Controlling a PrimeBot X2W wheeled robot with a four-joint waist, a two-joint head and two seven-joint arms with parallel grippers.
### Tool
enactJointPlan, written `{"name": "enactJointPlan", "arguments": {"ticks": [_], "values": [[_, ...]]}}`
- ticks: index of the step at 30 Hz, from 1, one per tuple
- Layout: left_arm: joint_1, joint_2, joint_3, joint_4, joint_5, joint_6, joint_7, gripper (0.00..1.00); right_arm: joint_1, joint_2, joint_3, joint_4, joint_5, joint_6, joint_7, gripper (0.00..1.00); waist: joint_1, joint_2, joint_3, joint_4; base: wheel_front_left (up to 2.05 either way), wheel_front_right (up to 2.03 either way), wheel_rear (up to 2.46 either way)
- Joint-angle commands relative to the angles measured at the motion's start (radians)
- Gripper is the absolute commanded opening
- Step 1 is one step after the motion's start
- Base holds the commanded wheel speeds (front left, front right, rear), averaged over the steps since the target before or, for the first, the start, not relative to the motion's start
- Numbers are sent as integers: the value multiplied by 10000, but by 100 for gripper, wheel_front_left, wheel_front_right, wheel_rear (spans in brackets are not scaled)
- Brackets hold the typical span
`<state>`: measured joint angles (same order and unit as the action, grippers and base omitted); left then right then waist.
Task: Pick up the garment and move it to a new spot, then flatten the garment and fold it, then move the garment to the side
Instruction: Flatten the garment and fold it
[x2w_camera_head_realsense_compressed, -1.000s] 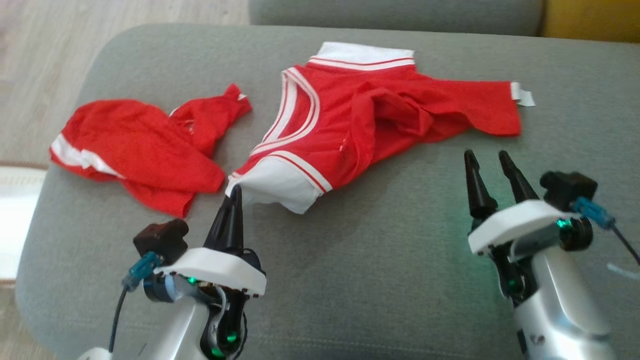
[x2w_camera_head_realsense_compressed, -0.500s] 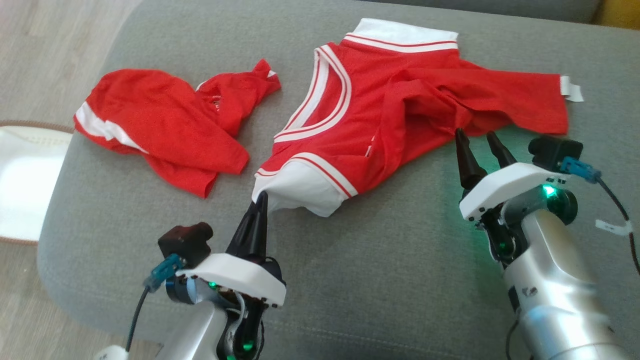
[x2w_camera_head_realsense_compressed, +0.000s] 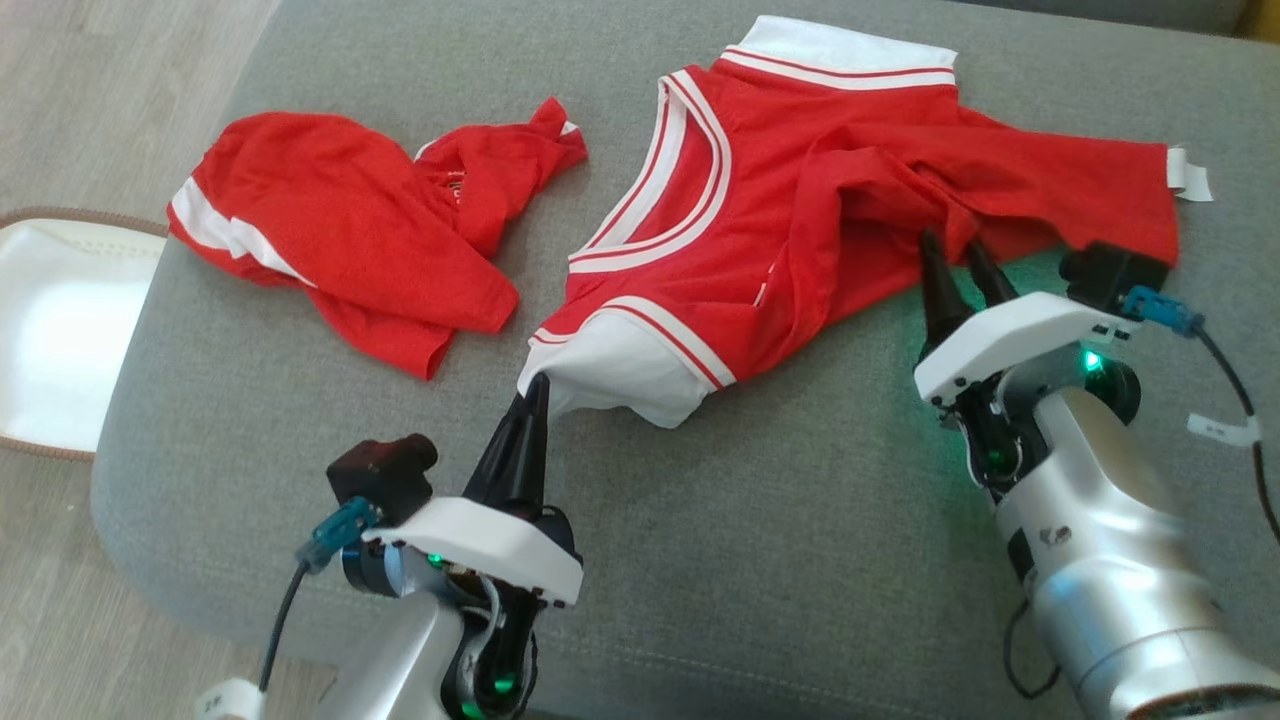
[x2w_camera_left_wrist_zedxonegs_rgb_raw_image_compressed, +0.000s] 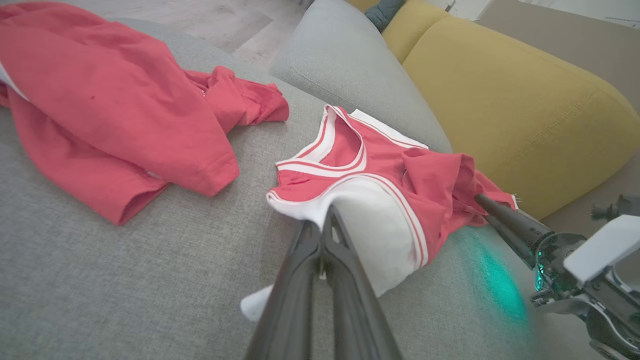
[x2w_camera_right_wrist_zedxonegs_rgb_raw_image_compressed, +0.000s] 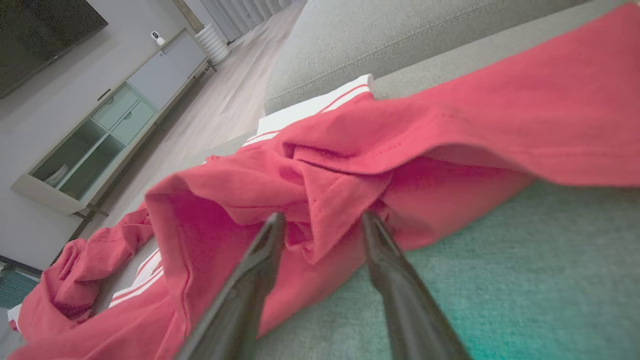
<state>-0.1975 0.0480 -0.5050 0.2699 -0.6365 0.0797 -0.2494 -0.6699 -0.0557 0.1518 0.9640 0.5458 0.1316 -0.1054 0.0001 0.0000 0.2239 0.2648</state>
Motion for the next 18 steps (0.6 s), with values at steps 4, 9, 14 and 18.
{"name": "enactJointPlan", "arguments": {"ticks": [4,9,14,18], "values": [[-463,23,293,-235,-55,74,-124,0,-600,55,391,152,61,-9,-452,0,-1,0,11,-53,0,0,0],[-343,22,474,-154,-45,147,-124,0,-688,31,386,519,-305,-9,-791,0,-1,0,-267,-347,0,0,0],[-203,22,811,-140,57,204,-124,0,-442,-613,604,207,-839,-9,-622,0,-1,0,-684,-818,0,0,0],[-66,22,1137,-154,119,237,-124,0,-51,-1531,959,-573,-1156,-9,-33,0,-1,0,-1028,-1220,0,0,0]]}}
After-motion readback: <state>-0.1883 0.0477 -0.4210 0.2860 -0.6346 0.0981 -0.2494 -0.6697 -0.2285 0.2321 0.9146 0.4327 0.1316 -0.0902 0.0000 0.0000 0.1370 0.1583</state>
